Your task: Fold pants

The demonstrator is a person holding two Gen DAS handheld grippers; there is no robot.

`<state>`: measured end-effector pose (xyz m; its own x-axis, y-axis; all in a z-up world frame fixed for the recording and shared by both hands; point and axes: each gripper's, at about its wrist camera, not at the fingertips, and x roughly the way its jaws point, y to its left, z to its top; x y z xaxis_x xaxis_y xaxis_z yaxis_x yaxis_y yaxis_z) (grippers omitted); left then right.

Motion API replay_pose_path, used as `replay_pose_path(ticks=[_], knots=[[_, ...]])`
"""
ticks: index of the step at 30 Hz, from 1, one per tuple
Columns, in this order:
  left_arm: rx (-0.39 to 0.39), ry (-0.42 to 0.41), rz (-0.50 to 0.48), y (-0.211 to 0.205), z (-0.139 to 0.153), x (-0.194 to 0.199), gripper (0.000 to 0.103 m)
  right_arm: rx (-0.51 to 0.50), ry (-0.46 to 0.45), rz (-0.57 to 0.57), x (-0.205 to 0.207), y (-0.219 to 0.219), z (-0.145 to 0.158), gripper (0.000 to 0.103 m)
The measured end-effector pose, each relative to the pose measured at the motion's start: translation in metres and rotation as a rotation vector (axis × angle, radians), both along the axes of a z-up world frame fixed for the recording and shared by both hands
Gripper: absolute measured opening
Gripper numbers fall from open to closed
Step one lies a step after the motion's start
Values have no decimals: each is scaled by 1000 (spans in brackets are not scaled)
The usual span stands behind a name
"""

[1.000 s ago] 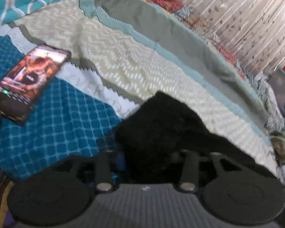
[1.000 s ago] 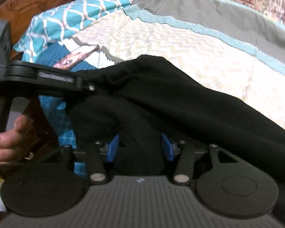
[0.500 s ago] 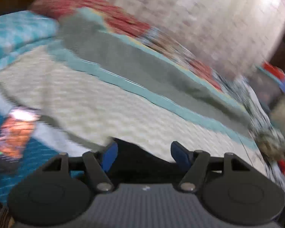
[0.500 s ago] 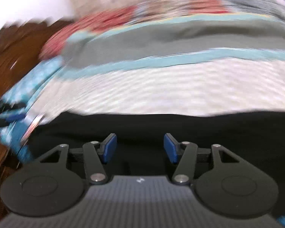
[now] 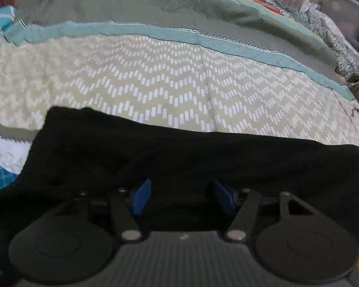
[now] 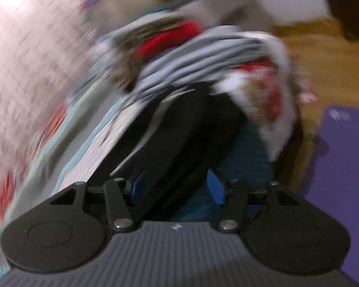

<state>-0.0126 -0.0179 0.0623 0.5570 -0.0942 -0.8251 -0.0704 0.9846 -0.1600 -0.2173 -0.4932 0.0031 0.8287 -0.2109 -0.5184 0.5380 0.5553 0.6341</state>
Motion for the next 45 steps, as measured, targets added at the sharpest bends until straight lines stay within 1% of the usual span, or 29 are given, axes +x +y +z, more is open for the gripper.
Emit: replay_pose_path(ticks=[1, 2, 3, 8, 11, 12, 13, 14, 15, 17, 19, 21, 24, 26, 28, 30, 32, 33, 35, 36, 37, 38, 39, 40, 41, 42, 43, 44, 45], knots=[[9, 0, -3, -3, 4, -1, 59, 23, -14, -14, 5, -8, -4, 65], [18, 1, -5, -5, 9, -3, 60, 41, -34, -21, 9, -13, -8, 72], [24, 1, -1, -5, 13, -6, 60, 54, -49, -29, 12, -20, -12, 73], [2, 20, 19, -9, 26, -4, 62, 121, -68, -39, 37, -37, -29, 74], [-6, 29, 9, -15, 27, -4, 63, 147, -77, -34, 43, -41, -31, 74], [-2, 30, 4, -18, 27, -4, 63, 135, -72, -28, 46, -42, -30, 68], [1, 32, -2, -20, 27, -3, 64, 112, -57, -22, 49, -41, -28, 59], [1, 34, -8, -22, 27, -3, 64, 85, -41, -9, 51, -40, -24, 42], [0, 35, -14, -24, 27, -2, 64, 56, -29, 1, 53, -38, -19, 36], [-3, 36, -21, -27, 26, -1, 64, -30, -6, 16, 56, -30, -8, 28], [-8, 37, -26, -28, 26, 1, 65, -136, 38, 23, 60, -19, 4, 26], [-17, 38, -27, -27, 25, 1, 66, -247, 64, 34, 63, -5, 18, 22], [-39, 39, -26, -23, 24, 0, 66, -389, 65, 68, 66, 16, 40, 16], [-61, 38, -25, -20, 25, -1, 66, -473, 41, 114, 70, 33, 58, 14], [-92, 31, -23, -17, 27, -4, 66, -542, 4, 181, 75, 54, 76, 14], [-138, 24, -25, -14, 30, -7, 66, -624, -24, 276, 82, 83, 90, 14], [-186, 21, -30, -13, 33, -9, 66, -710, -43, 402, 89, 117, 98, 14], [-208, 20, -36, -14, 34, -10, 67, -734, -43, 479, 93, 133, 99, 15], [-238, 16, -62, -18, 37, -12, 67, -781, 5, 664, 102, 168, 90, 15], [-243, 15, -75, -20, 37, -13, 67, -832, 60, 793, 107, 189, 78, 15], [-243, 15, -89, -24, 37, -15, 69, -901, 115, 899, 109, 208, 63, 15], [-243, 16, -103, -27, 36, -16, 69, -986, 189, 994, 109, 225, 44, 15], [-242, 19, -113, -30, 35, -17, 70, -1072, 275, 1065, 109, 239, 23, 14], [-241, 25, -123, -33, 34, -18, 71, -1177, 337, 1102, 106, 250, 3, 14], [-242, 32, -130, -35, 32, -19, 71, -1332, 326, 1102, 94, 260, -11, 15], [-244, 38, -134, -36, 30, -20, 71, -1451, 319, 1108, 86, 267, -18, 15], [-247, 45, -137, -36, 28, -21, 71, -1527, 331, 1114, 81, 271, -22, 15], [-251, 53, -138, -38, 27, -20, 71, -1551, 336, 1114, 79, 271, -22, 16], [-256, 60, -137, -39, 26, -20, 71, -1530, 333, 1115, 78, 268, -18, 17]])
